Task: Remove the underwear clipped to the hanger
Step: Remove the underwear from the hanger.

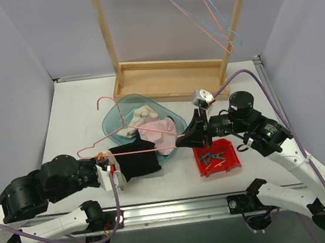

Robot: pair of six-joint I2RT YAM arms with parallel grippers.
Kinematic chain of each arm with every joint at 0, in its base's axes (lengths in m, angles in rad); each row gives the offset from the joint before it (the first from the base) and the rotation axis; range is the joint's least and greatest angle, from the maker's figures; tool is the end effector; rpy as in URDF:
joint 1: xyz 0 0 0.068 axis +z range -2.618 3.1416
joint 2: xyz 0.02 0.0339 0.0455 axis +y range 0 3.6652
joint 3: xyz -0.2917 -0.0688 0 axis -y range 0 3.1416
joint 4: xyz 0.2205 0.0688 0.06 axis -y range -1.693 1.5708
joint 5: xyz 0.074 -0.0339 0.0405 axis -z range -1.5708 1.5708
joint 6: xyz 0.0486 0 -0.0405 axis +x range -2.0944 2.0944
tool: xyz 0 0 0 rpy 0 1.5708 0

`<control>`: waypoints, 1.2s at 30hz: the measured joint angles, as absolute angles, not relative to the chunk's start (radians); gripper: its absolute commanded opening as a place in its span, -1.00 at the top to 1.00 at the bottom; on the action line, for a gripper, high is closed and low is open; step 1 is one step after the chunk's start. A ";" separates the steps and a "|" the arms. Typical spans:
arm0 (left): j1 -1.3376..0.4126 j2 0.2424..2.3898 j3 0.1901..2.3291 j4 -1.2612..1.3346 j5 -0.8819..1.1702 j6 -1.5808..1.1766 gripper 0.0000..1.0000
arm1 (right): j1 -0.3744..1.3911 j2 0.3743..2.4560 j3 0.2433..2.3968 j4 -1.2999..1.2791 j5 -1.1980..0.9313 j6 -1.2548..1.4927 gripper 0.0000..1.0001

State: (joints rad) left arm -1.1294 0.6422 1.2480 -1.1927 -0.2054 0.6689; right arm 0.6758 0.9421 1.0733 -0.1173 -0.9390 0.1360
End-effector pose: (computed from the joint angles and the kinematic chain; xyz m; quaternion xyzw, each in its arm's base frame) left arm 0.0238 -0.0272 0.3958 0.6562 0.5835 -0.0193 0.4781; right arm 0.1018 0.1319 0.4392 -0.4774 0.5176 0.5426 0.4579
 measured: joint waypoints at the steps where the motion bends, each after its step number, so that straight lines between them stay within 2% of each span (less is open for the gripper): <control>1: -1.129 0.642 1.248 -1.192 -0.207 0.669 0.95 | 0.676 0.942 1.073 -0.117 -0.938 0.136 1.00; 8: -1.129 0.649 1.250 -1.158 -0.205 0.668 0.94 | 0.676 0.942 1.073 -0.117 -0.928 0.136 1.00; 9: -1.129 0.653 1.253 -1.154 -0.204 0.668 0.72 | 0.676 0.942 1.073 -0.118 -0.924 0.136 1.00; 10: -1.129 0.658 1.259 -1.153 -0.203 0.670 0.19 | 0.676 0.942 1.073 -0.118 -0.921 0.136 1.00; 11: -1.129 0.664 1.266 -1.151 -0.202 0.673 -0.65 | 0.676 0.942 1.073 -0.118 -0.915 0.135 1.00; 12: -1.129 0.668 1.272 -1.146 -0.205 0.668 -0.87 | 0.676 0.942 1.073 -0.118 -0.913 0.134 1.00; 24: -1.129 0.630 1.371 -1.177 -0.280 0.600 -0.87 | 0.676 0.942 1.073 -0.125 -0.876 0.129 1.00; 36: -1.129 0.617 1.238 -1.246 -0.236 0.543 -0.87 | 0.676 0.943 1.073 -0.125 -0.871 0.129 1.00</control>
State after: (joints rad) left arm -1.1294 0.6170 1.2385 -1.2457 -0.2359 0.5430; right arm 0.6758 0.9428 1.0733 -0.1253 -0.8715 0.1291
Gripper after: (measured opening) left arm 0.937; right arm 0.063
